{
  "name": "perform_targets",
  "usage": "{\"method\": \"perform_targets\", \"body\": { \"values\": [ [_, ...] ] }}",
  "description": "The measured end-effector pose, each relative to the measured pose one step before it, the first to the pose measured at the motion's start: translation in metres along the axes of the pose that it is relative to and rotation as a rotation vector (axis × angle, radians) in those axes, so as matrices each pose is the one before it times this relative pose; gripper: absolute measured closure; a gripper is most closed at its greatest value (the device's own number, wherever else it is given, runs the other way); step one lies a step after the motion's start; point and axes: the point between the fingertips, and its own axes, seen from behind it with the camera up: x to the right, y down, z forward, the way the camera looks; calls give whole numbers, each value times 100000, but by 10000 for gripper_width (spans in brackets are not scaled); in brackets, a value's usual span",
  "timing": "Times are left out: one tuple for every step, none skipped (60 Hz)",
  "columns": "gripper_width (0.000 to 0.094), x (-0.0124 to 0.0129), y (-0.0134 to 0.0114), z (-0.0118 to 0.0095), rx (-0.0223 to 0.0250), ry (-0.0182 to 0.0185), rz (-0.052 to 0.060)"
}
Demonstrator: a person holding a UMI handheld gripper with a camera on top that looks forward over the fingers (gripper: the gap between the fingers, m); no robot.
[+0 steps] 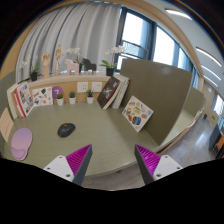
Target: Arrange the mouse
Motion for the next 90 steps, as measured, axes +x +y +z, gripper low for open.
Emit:
{"method": "perform_targets", "body": {
  "values": [
    [78,-1032,486,573,-367,-1034,-376],
    [76,-1003,501,518,-563,-1061,-287],
    [77,-945,470,454,-703,-1098,-287],
    [76,-913,467,431,-705,-1301,-271],
    [77,-879,430,412,-662,-1404,-311],
    [77,-865,370,432,-497,-1466,-258],
    [77,-841,323,408,-397,-1459,-195],
    [78,-820,266,413,-311,-1407,-183],
    [77,-797,260,446,-330,-1391,-96],
    [77,-795,271,429,-475,-1357,-121],
    [76,-795,250,448,-527,-1296,-136],
    [76,-722,248,476,-564,-1248,-174],
    [77,-717,213,489,-609,-1204,-243],
    [75,-658,198,491,-695,-1101,-269],
    [77,-588,146,495,-638,-962,-195],
    [76,-600,105,470,-507,-865,-108],
    [77,-606,70,477,-475,-948,-87],
    [76,-573,96,478,-474,-969,-146],
    [76,-571,48,506,-336,-921,-214],
    [74,-379,81,743,46,-1286,-516],
    [72,-501,1,528,-209,-856,-497],
    [73,-471,-3,546,-174,-834,-499],
    [76,-395,-35,513,-182,-780,-449],
    [74,-368,-34,511,-230,-756,-494],
    [75,-279,-8,533,-298,-548,-562],
    [76,-221,4,531,-474,-350,-666],
    [77,-158,12,537,-593,-112,-734],
    [77,-166,-17,524,-555,-35,-756],
    [76,-158,-71,491,-409,-167,-624],
    [76,-175,-124,471,-196,-163,-475],
    [77,-95,-152,509,-264,-266,-121],
    [78,-134,-137,440,-238,121,-97],
    [79,-23,-166,483,-304,-62,-107],
    [79,-53,-160,450,-314,-30,-159],
    [78,-102,-160,460,-340,-171,-218],
    [81,-161,-179,432,-366,-350,-169],
    [87,-155,-178,432,-344,-504,-89],
    [96,-196,-388,353,270,-728,173],
    [104,-146,-355,382,355,-589,307],
    [106,-80,-235,363,-174,-220,-38],
    [107,-166,-360,360,22,-540,-137],
    [107,-169,-349,376,105,-566,-285],
    [108,-134,-276,340,-90,-486,-433],
    [110,-148,-337,349,114,-576,-389],
    [110,-136,-302,353,26,-484,-374],
    [111,-156,-267,329,-110,-554,-376],
    [112,-182,-278,336,-78,-724,-289],
    [114,-166,-245,315,-122,-682,-177],
    [113,-163,-223,311,-252,-655,-123],
    [113,-170,-266,281,-305,-765,-44],
    [117,-192,-237,305,-226,-719,-44],
    [115,-96,-164,295,-418,-463,-51],
    [119,-93,-264,251,-90,-295,89],
    [119,-140,-199,248,-291,-531,-22],
    [123,-142,-129,214,-533,-657,-213],
    [124,-108,-203,191,-197,-524,27],
    [128,-241,-148,230,-294,-410,-26],
    [129,-207,-134,147,-449,-485,-69],
    [132,-163,-163,181,-253,-435,-12],
    [135,-153,-152,211,-390,-388,-99],
    [138,-164,-182,205,-339,-442,-165],
    [141,39,-240,286,-271,-671,-368],
    [143,-141,-170,199,-246,-362,-328],
    [146,-136,-170,198,-247,-310,-463],
    [154,-104,-176,185,-212,-359,-466],
    [163,-135,-159,195,-271,-383,-396],
    [179,-115,-161,166,-225,-378,-284],
    [194,-136,-173,159,-223,-318,-222],
    [209,-122,-132,168,-280,-268,-220],
    [221,-35,-202,139,-217,-254,-329],
    [237,-70,-141,163,-208,-188,-244],
    [250,-57,-135,148,-134,-182,-165],
    [265,-76,-114,138,-124,-147,-135],
    [281,-69,-98,107,-121,-86,-142],
    [294,-75,-38,72,-137,-144,-267],
    [303,-84,-77,97,-101,-142,-227],
    [319,-62,-71,78,-3,-162,-215],
    [334,-71,-71,50,48,-234,-168],
    [352,-66,-55,62,29,-250,-147],
    [375,-61,-62,76,109,-232,-126],
    [401,-73,-98,29,8,-103,-171],
    [404,-28,-37,41,51,-186,-276],
    [407,-4,-16,14,28,-43,-445],
    [413,-36,-13,33,-15,-85,-397],
    [416,-24,-9,29,-71,-86,-219],
    [421,-7,13,23,-67,-111,-110],
    [434,-34,-32,33,23,-212,-120],
    [434,-23,12,32,-193,-156,-137],
    [453,-17,-25,-1,-129,-138,-199],
    [457,-6,-13,26,-192,-56,-132]
  ]
}}
